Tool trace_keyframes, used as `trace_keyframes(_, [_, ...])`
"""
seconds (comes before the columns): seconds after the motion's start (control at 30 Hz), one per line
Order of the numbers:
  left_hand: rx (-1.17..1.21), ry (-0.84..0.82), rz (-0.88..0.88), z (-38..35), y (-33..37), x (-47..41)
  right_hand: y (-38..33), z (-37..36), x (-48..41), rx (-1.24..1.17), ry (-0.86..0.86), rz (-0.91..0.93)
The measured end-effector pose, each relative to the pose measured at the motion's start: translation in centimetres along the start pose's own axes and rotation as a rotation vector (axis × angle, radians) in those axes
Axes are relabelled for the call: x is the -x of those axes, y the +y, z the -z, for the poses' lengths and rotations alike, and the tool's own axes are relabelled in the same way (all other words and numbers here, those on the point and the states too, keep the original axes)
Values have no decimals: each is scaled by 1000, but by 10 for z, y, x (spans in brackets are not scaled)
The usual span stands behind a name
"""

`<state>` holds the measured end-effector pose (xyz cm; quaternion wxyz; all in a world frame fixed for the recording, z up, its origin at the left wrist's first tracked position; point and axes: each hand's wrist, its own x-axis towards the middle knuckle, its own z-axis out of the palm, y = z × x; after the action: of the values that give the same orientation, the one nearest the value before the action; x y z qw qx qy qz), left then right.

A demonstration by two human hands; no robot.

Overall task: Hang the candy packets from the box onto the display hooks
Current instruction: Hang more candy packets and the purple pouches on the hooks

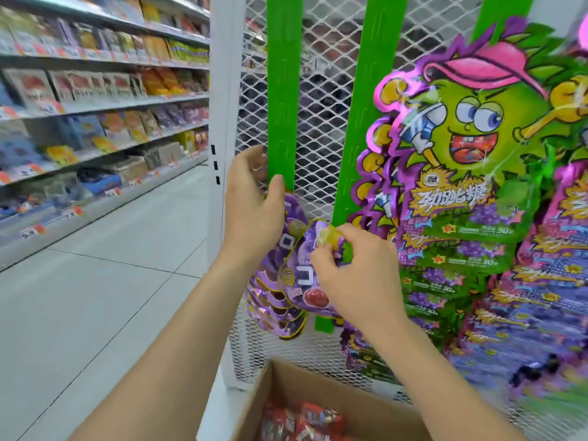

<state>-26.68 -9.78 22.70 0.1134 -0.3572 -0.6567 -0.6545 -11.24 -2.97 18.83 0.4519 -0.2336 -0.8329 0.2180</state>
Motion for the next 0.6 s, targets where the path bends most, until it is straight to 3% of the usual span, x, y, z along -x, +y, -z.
trace_keyframes(0.1, [83, -20, 32, 3, 2, -11, -10, 8, -15, 8, 73, 30])
trace_keyframes(0.23, [222, -98, 206, 14, 22, -20, -30, 16, -44, -63, 115, 112])
trace_keyframes(0.37, [373, -229, 385, 25, 44, -20, -49, 16, -71, -205, 18, 144])
trace_keyframes(0.6, [374, -348, 345, 38, 54, -20, -55, 4, -84, -274, 67, 10])
